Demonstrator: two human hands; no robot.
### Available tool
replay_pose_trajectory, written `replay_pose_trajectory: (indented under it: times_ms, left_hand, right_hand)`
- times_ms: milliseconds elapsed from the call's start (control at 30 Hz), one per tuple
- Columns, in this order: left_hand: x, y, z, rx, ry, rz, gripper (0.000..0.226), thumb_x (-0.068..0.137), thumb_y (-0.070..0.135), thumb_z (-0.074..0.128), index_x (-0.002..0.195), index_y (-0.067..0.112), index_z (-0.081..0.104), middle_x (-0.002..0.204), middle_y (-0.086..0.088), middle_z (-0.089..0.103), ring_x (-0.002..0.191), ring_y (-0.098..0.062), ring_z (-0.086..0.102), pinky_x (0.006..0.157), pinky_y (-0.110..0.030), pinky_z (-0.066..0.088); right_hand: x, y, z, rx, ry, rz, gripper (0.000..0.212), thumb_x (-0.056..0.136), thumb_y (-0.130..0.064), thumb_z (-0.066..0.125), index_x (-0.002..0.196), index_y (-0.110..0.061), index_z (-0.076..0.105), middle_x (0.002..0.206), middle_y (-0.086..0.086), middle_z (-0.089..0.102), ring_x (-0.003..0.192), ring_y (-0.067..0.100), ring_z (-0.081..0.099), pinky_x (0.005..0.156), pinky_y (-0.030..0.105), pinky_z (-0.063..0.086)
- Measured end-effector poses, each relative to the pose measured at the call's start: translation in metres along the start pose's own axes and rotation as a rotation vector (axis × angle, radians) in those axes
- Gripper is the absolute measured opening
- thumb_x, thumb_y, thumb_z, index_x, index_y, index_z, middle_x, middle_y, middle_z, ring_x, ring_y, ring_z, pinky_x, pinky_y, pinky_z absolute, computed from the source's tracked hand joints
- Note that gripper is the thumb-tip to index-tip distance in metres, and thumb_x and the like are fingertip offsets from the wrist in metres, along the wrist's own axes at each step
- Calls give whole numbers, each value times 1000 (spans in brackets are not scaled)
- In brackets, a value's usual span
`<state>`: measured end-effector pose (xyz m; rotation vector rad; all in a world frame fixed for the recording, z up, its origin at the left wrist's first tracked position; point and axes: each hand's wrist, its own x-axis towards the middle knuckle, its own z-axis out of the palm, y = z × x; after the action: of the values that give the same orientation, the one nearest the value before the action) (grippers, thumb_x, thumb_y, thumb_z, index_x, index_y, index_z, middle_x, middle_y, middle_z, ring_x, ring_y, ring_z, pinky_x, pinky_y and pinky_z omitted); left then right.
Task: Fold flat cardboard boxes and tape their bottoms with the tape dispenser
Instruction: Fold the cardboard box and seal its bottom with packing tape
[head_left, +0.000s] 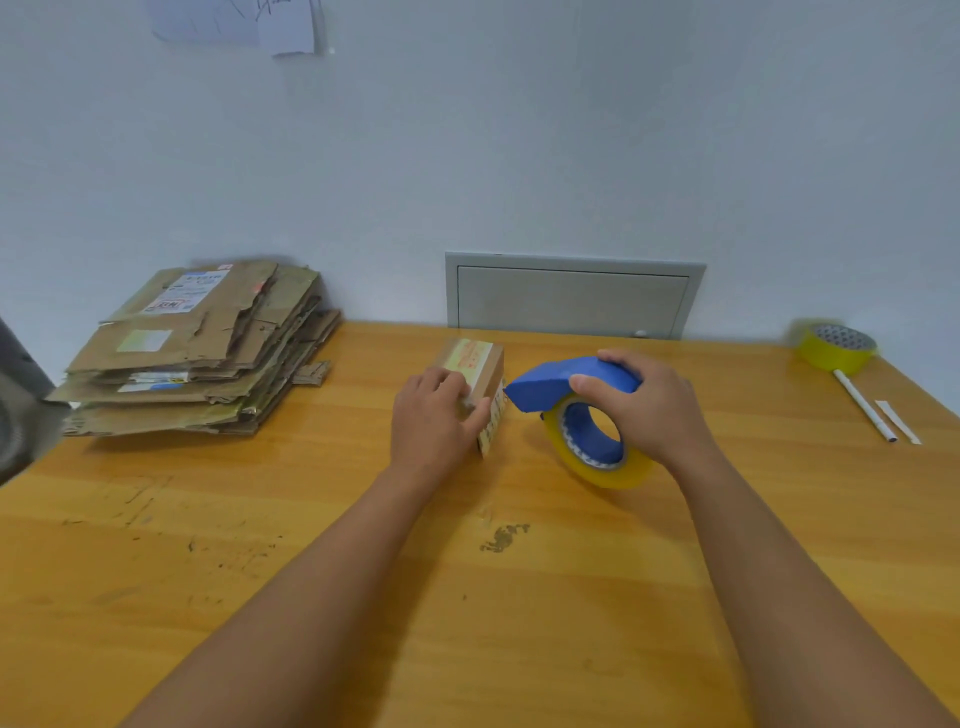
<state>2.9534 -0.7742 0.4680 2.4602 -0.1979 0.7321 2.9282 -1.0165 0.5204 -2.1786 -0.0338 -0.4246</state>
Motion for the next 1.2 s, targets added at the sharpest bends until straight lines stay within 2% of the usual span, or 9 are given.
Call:
replay_pose_trajectory:
  times_ms: [67,167,267,367,633,800,933,1100,1200]
  left_hand:
    - [-1,0,2,4,-2,9,24,86,36,69,91,15,59,110,-1,59,109,-23,46,88,-36,45]
    - [-4,-1,3,71,-18,39,27,84,36,70,97,15,60,117,-2,59,114,-26,48,85,-33,46]
    - [-4,1,1,136,41,57,28,82,36,74,95,14,65,112,-4,64,107,-30,54,81,-36,48]
    - [-7,6,2,193,86,46,30,81,39,76,94,14,67,110,-4,66,104,-32,57,79,-39,50]
    - [-9,15,8,246,65,-15,31,84,34,70,103,9,66,120,-11,62,110,-37,53,85,-43,47]
    - [-9,25,16,279,103,-51,38,82,45,69,99,10,64,118,-10,63,109,-36,53,85,-44,47]
    - [-6,29,19,298,137,-75,30,86,35,65,99,8,64,116,-13,63,108,-39,53,84,-44,45]
    - [-9,21,16,260,106,16,33,86,44,68,98,13,64,118,-8,63,109,-35,54,84,-43,50]
    - [-12,10,11,256,141,134,30,84,38,76,98,12,70,113,-9,66,102,-37,59,78,-42,53]
  right_hand:
    - [-4,3,14,31,58,10,49,83,-54,72,126,-31,64,114,-16,58,100,9,54,70,10,36]
    - [-8,7,31,88,173,60,52,83,-56,71,128,-30,62,113,-16,59,98,9,55,69,7,35]
    - [-9,9,45,114,253,76,55,84,-54,72,132,-29,59,112,-16,58,98,10,54,73,16,38]
    - [-9,9,55,118,287,70,58,85,-53,71,134,-26,57,120,-10,61,102,13,56,81,25,41]
    - [-10,12,59,72,299,43,59,87,-53,68,137,-25,54,123,-1,63,107,22,57,82,30,44]
    - [-11,14,61,45,323,27,59,88,-54,66,138,-24,54,122,1,63,105,21,58,79,28,41]
    - [-14,16,62,39,347,11,60,88,-54,66,137,-22,55,119,2,64,100,21,59,76,27,42]
    - [-20,20,63,42,367,4,60,88,-54,66,137,-21,55,117,3,64,94,13,53,75,25,40]
    - [-21,20,63,42,366,8,60,88,-55,65,137,-22,54,116,3,64,92,12,52,72,22,38]
